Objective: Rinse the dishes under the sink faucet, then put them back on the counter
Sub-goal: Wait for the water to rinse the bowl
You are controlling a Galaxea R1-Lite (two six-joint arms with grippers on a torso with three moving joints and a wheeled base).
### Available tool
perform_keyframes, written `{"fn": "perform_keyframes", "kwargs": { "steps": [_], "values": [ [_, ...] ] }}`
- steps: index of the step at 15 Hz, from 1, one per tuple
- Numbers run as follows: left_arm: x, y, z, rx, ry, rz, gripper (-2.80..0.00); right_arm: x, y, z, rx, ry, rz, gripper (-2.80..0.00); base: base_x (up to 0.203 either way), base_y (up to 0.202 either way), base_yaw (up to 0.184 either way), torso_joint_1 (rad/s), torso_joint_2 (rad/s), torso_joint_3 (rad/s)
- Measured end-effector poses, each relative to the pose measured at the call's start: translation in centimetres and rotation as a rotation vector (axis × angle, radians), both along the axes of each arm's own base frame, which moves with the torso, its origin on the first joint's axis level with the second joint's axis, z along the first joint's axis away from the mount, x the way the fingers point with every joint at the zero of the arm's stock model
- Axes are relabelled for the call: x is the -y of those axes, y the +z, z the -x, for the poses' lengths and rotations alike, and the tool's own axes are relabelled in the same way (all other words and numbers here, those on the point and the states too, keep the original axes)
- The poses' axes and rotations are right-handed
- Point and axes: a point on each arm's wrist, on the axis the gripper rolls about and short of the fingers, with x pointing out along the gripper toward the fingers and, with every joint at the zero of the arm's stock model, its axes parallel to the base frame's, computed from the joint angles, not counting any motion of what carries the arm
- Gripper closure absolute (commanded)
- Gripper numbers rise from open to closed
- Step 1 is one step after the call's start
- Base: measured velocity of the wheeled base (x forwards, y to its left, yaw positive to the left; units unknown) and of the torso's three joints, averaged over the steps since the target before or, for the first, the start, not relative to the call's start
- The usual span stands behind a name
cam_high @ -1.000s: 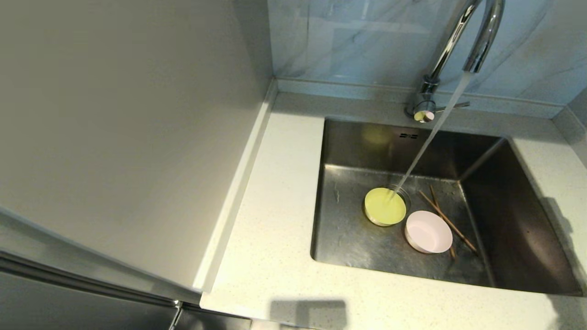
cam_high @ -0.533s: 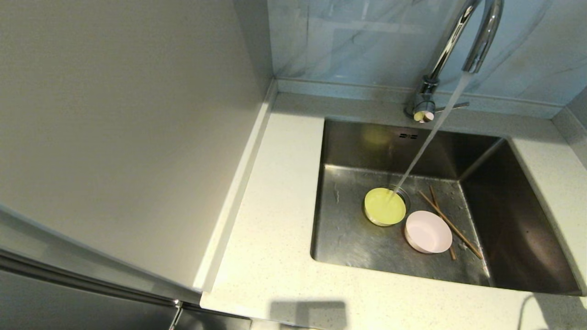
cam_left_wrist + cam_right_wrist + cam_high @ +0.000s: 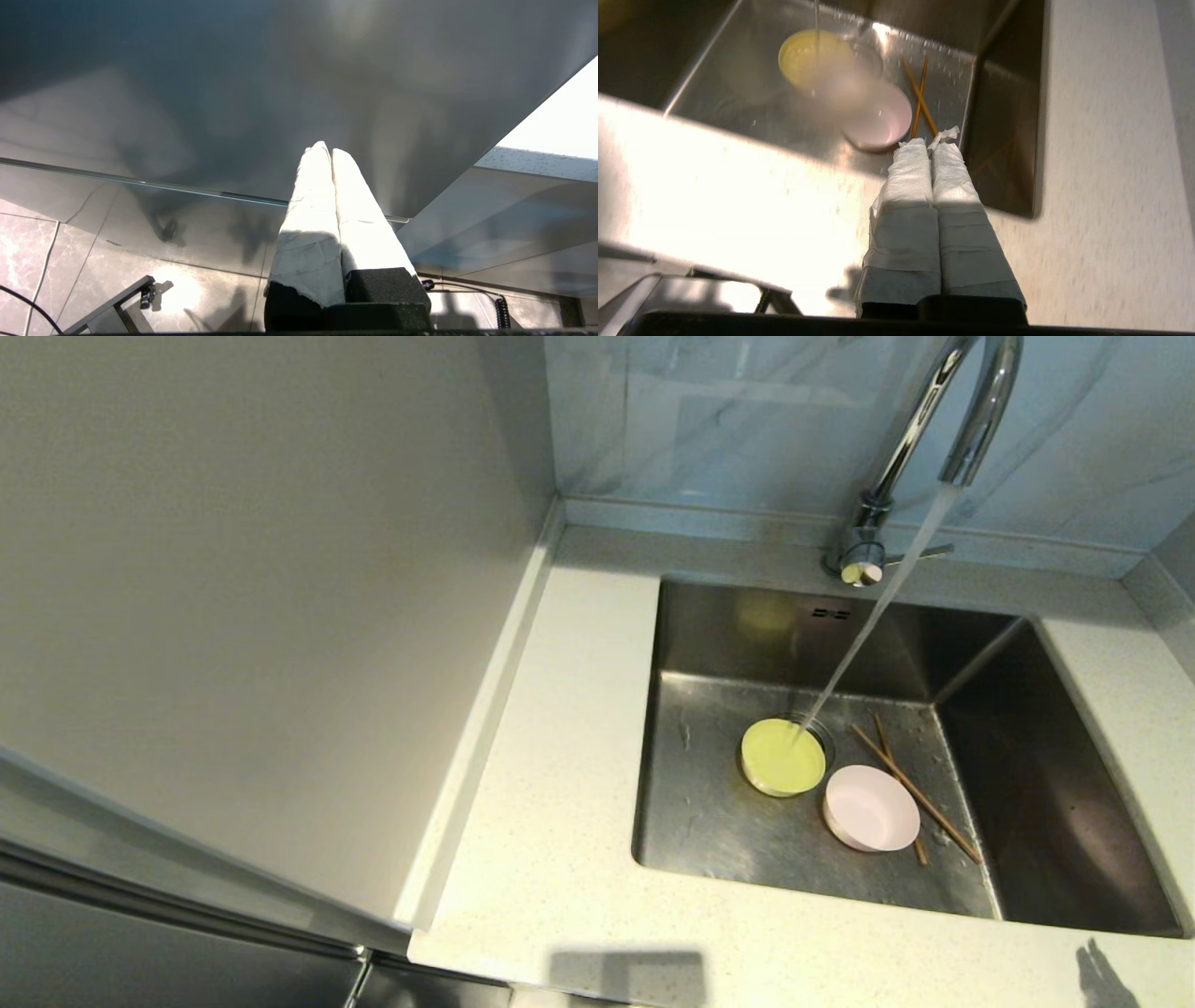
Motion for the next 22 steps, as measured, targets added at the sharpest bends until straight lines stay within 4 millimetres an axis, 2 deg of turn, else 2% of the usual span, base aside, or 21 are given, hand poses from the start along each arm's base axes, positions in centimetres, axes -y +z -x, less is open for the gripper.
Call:
{"fn": "perform_keyframes", "kwargs": {
  "steps": [4, 10, 16, 22],
  "values": [
    [0.0, 0.0, 0.0, 0.0, 0.0, 0.0, 0.0, -0.1, -2.7, 2.2, -0.106, -0.009, -0.052, 0.0, 0.0, 0.0, 0.0, 0.0, 0.0, 0.0],
    [0.0, 0.0, 0.0, 0.0, 0.0, 0.0, 0.0, -0.2, -4.3, 3.7, -0.134, 0.055, -0.055, 0.0, 0.0, 0.0, 0.0, 0.0, 0.0, 0.0],
    [0.0, 0.0, 0.0, 0.0, 0.0, 0.0, 0.0, -0.2, -4.8, 5.0, 0.009, 0.07, -0.055, 0.0, 0.0, 0.0, 0.0, 0.0, 0.0, 0.0],
    [0.0, 0.0, 0.0, 0.0, 0.0, 0.0, 0.0, -0.2, -4.9, 5.3, 0.045, 0.062, -0.138, 0.0, 0.0, 0.0, 0.0, 0.0, 0.0, 0.0]
  ]
}}
